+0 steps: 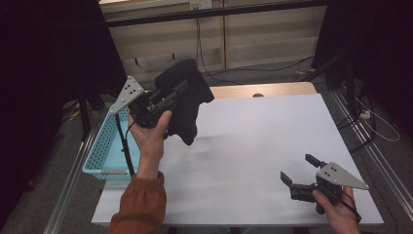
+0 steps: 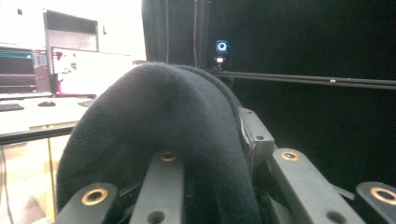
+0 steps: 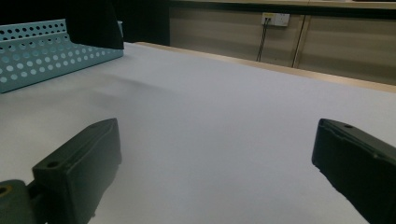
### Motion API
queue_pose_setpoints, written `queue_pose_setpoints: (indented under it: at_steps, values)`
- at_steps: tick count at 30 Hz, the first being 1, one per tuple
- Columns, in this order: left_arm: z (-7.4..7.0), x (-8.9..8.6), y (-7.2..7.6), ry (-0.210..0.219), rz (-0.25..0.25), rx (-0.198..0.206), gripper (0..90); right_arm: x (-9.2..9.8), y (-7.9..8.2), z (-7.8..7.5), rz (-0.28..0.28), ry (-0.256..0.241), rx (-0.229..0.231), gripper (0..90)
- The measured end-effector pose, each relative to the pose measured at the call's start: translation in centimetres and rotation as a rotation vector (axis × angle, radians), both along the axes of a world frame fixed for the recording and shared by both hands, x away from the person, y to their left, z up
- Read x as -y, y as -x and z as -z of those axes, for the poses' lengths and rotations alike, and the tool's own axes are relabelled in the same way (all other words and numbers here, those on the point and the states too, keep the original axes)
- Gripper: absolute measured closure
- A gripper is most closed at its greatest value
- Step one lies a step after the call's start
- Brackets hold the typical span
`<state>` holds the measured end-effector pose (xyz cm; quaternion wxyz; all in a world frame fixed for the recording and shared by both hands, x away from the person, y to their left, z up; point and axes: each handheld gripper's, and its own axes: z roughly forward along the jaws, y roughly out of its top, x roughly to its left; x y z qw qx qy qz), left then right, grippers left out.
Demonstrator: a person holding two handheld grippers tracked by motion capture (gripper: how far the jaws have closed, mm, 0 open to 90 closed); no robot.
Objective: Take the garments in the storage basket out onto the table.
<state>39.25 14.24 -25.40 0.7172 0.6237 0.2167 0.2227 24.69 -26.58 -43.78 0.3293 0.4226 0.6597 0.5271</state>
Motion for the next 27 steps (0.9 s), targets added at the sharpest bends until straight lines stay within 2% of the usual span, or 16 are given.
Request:
queue_pose_setpoints:
  at_steps: [8, 9, 10, 13, 15, 19, 23, 27]
  values:
    - [2.1, 3.0, -0.4, -0.021, 0.038, -0.026, 74.1, 0.0, 0.0, 0.0, -0.003, -0.001, 0.000, 1.0]
    - [2.8, 3.6, -0.3, -0.024, 0.043, -0.034, 74.1, 0.0, 0.0, 0.0, -0.003, 0.000, 0.001, 1.0]
    - [2.8, 3.6, -0.3, -0.024, 0.043, -0.034, 74.1, 0.0, 0.0, 0.0, -0.003, 0.000, 0.001, 1.0]
    - [4.0, 4.6, -0.4, -0.041, 0.062, -0.054, 74.1, 0.0, 0.0, 0.0, -0.003, 0.000, 0.000, 1.0]
    - [5.1, 5.3, -0.6, -0.058, 0.075, -0.082, 74.1, 0.0, 0.1, 0.0, -0.002, 0.000, -0.001, 1.0]
    - [6.0, 5.8, -0.8, -0.079, 0.086, -0.103, 74.1, 0.0, 0.0, 0.0, -0.004, 0.003, -0.003, 1.0]
    - [7.2, 6.4, -1.0, -0.099, 0.095, -0.142, 74.1, 0.0, 0.0, 0.0, -0.005, 0.002, -0.004, 1.0]
    - [7.8, 6.7, -0.9, -0.127, 0.102, -0.152, 74.0, 0.0, 0.0, 0.0, -0.005, 0.002, -0.007, 1.0]
